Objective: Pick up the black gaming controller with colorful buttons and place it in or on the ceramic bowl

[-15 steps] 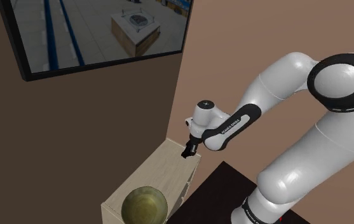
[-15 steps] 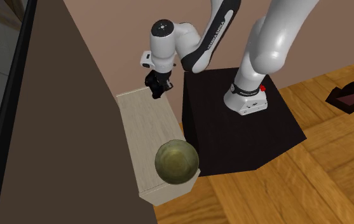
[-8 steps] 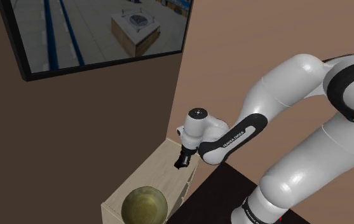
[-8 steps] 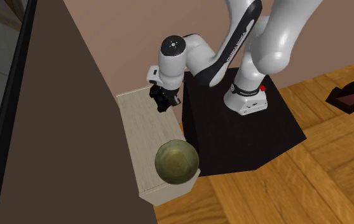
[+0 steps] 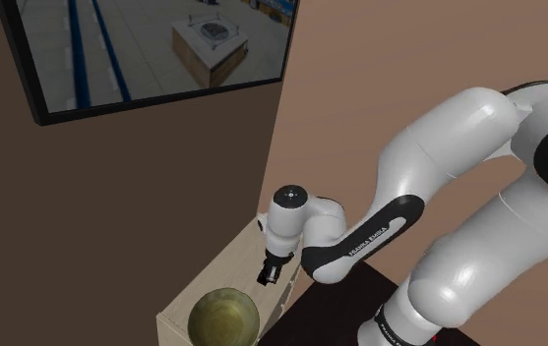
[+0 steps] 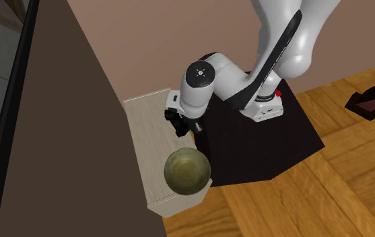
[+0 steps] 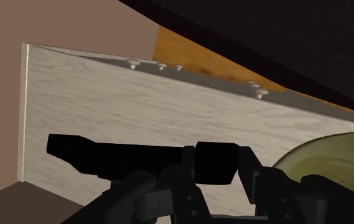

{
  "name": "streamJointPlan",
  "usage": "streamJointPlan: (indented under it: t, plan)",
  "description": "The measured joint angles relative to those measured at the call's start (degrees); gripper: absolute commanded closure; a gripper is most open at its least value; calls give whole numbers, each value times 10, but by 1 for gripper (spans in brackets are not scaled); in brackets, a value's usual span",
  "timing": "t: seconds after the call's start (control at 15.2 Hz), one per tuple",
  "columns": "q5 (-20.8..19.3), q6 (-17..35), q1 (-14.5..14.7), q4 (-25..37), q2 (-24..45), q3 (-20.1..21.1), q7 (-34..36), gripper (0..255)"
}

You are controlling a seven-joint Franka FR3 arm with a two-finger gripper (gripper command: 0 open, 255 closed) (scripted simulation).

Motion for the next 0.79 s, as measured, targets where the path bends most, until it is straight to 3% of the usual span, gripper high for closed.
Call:
streamJointPlan:
  t: [0.46, 0.79]
  plan:
    - [36, -55, 64, 53, 20, 79, 107, 255]
    - [1, -91, 88, 119, 80, 129, 211, 255]
